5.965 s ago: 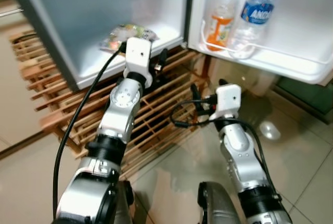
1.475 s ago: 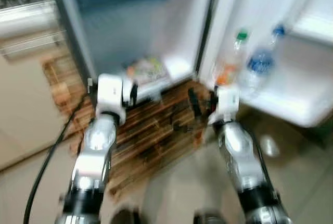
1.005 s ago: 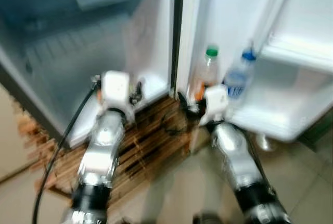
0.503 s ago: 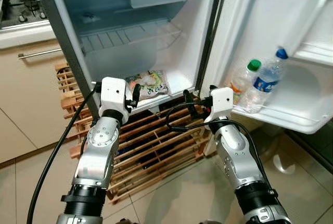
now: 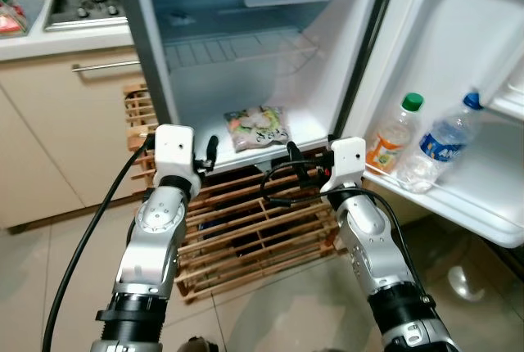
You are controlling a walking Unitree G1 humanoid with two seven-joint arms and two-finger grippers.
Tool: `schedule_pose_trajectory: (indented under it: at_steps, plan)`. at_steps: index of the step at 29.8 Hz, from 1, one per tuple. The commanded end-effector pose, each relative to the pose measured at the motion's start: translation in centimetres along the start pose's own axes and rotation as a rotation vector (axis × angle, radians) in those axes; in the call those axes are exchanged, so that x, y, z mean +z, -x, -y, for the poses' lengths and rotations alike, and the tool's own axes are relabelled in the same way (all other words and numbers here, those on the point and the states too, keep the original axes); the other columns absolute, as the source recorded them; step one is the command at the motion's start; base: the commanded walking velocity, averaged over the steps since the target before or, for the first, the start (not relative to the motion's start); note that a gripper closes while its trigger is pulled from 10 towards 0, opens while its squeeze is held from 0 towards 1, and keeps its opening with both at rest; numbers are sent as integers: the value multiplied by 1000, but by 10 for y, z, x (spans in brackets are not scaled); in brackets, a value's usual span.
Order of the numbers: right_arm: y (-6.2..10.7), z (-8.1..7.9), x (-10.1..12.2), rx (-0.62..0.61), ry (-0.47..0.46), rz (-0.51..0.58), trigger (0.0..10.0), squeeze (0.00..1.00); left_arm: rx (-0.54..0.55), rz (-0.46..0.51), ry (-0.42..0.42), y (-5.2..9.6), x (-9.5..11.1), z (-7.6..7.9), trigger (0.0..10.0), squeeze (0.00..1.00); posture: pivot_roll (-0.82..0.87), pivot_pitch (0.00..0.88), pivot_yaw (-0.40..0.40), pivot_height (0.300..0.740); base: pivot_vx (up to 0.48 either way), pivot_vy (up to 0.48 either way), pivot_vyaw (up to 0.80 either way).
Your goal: Restocking fridge
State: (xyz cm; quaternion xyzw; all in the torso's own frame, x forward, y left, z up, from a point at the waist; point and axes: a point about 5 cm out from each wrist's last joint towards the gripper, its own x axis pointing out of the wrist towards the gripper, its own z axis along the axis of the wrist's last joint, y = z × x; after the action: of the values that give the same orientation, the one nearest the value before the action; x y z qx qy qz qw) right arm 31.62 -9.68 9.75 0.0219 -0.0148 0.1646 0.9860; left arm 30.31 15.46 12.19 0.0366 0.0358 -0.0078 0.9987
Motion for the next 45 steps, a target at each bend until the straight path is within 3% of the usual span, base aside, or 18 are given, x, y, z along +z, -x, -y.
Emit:
schedule_pose_trajectory:
  at_steps: [1,16,19,23,30,34,35,36,45]
  plan:
    - [-1,1,-1,7,-4,-14,10000,39,-1,11,-7,0,5,4,10000,0,-82,0,-3,740,0,0,425]
    - [-6,-2,-12,-19,10,-75,10000,4,-75,55,-90,5,13,12,10000,0,-54,0,-12,740,0,0,0]
    - [-18,-7,-18,-56,46,-136,10000,0,-87,51,-115,12,11,8,10000,0,-23,0,-17,740,0,0,0]
    - [-31,-16,-8,-50,59,-120,10000,0,-79,46,-134,20,9,-4,10000,0,14,0,-29,740,0,0,0]
    - [-34,-19,-24,-80,61,-219,10000,0,-113,63,-158,33,15,-5,10000,0,59,0,-22,740,0,0,0]
    - [-37,-20,-28,-144,-44,-283,10000,0,-135,49,-144,42,16,-4,10000,0,86,0,-3,740,0,0,0]
    - [-41,-21,-29,-195,-183,-313,10000,0,-143,37,-153,50,15,-7,10000,0,119,0,9,740,0,0,0]
    - [-42,-22,-27,-213,-233,-317,10000,0,-142,34,-156,53,15,-9,10000,0,125,0,9,740,0,0,0]
    - [-63,-26,-1,-223,-437,-260,10000,0,-105,5,-169,78,21,-22,10000,0,191,51,4,740,0,0,0]
